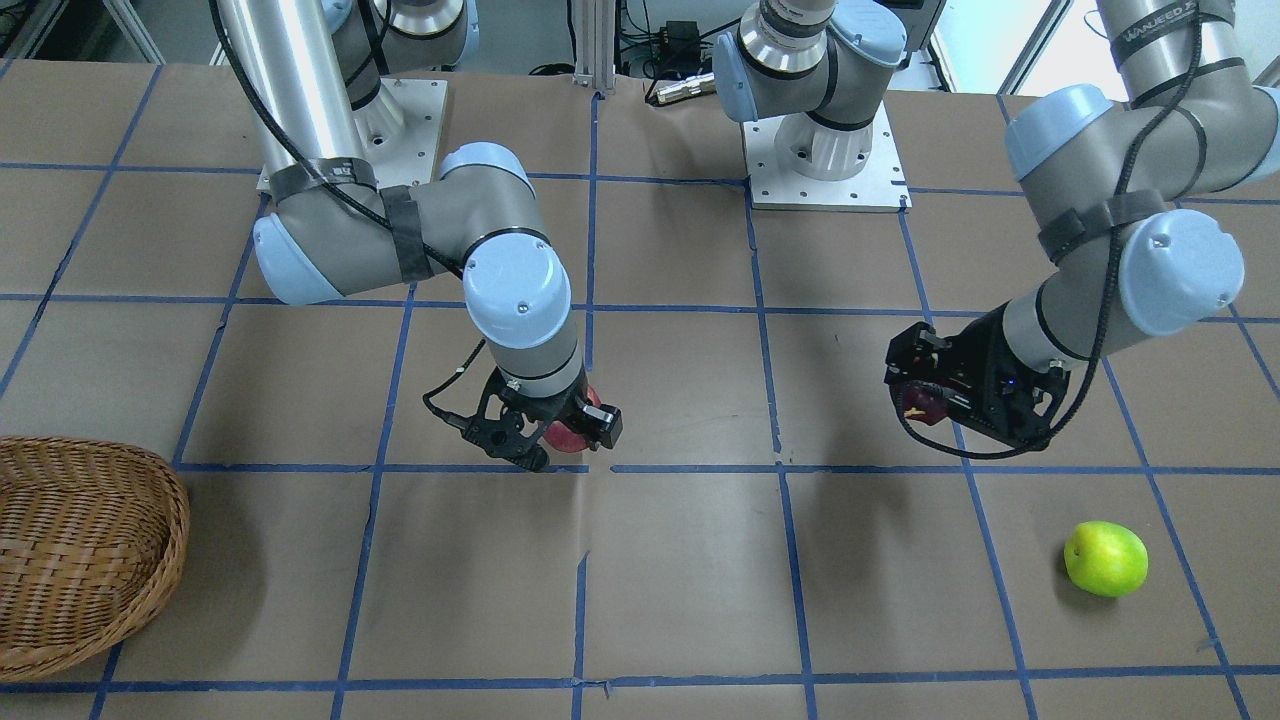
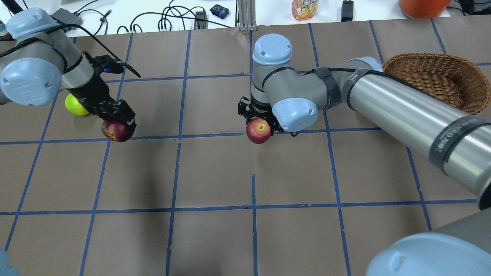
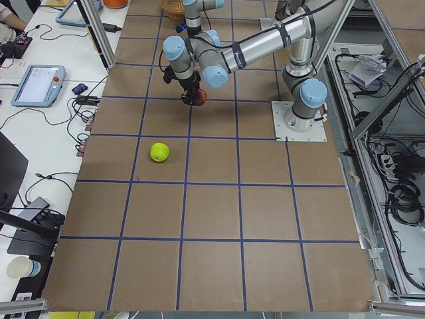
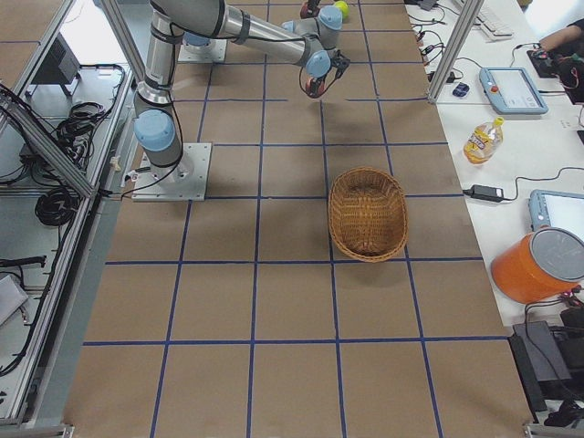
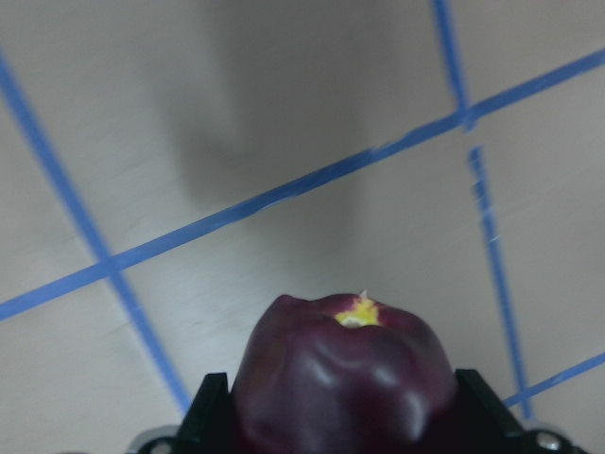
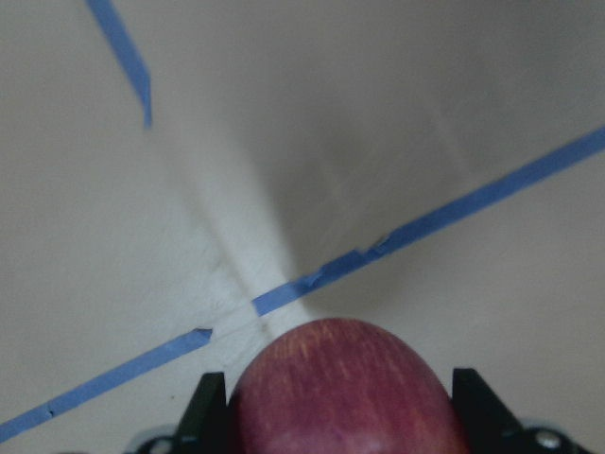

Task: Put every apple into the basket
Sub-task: 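Grasp dark red apple with left gripper while right grasps red apple, then carry red apple into basket with right while left carries dark red apple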

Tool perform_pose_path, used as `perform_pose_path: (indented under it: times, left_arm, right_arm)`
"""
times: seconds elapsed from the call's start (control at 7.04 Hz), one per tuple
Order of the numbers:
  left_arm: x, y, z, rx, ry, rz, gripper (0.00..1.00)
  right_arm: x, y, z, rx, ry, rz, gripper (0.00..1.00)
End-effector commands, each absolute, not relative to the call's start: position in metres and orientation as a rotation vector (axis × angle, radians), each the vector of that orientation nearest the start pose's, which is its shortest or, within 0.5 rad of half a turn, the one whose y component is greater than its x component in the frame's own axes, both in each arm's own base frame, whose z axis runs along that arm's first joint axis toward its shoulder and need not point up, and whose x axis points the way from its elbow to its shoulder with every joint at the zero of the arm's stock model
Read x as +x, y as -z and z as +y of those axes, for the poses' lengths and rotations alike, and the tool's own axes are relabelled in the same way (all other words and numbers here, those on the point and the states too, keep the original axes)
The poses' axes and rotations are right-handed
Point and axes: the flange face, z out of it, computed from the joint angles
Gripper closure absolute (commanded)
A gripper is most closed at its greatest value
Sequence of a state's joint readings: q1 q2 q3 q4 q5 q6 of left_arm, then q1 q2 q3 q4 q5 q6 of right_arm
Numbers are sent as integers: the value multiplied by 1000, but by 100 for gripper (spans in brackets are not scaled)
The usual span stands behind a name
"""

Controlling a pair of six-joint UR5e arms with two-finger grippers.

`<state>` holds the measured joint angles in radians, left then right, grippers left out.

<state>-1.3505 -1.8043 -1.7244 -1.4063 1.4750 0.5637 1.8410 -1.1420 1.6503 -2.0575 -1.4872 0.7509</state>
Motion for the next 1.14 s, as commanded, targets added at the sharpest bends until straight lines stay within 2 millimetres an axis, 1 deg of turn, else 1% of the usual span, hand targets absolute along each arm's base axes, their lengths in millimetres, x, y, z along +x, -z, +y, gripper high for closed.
perform_pose_path:
  times: [0.0,0.14,0.28,0.43,0.57,0.71,0.85,0.99]
  left_arm:
    - [-107,-301,-558,381,-228,3336,69]
    - [-154,-305,-558,399,-122,3320,69]
    - [-202,-298,-560,319,-19,3329,69]
    - [-248,-280,-558,218,28,3340,69]
    - [-287,-262,-551,180,44,3342,69]
    - [-310,-244,-553,131,63,3351,69]
    - [-322,-227,-552,110,65,3351,69]
    - [-330,-210,-548,118,24,3341,66]
  right_arm:
    - [148,-321,-598,673,-27,3048,100]
    - [68,-335,-613,683,7,3052,100]
    - [8,-353,-620,591,38,3115,100]
    - [-32,-378,-627,376,52,3210,100]
    - [-74,-384,-630,263,52,3228,100]
    - [-100,-364,-640,190,22,3230,100]
    - [-127,-346,-652,115,85,3254,100]
    - [-153,-316,-659,106,92,3252,100]
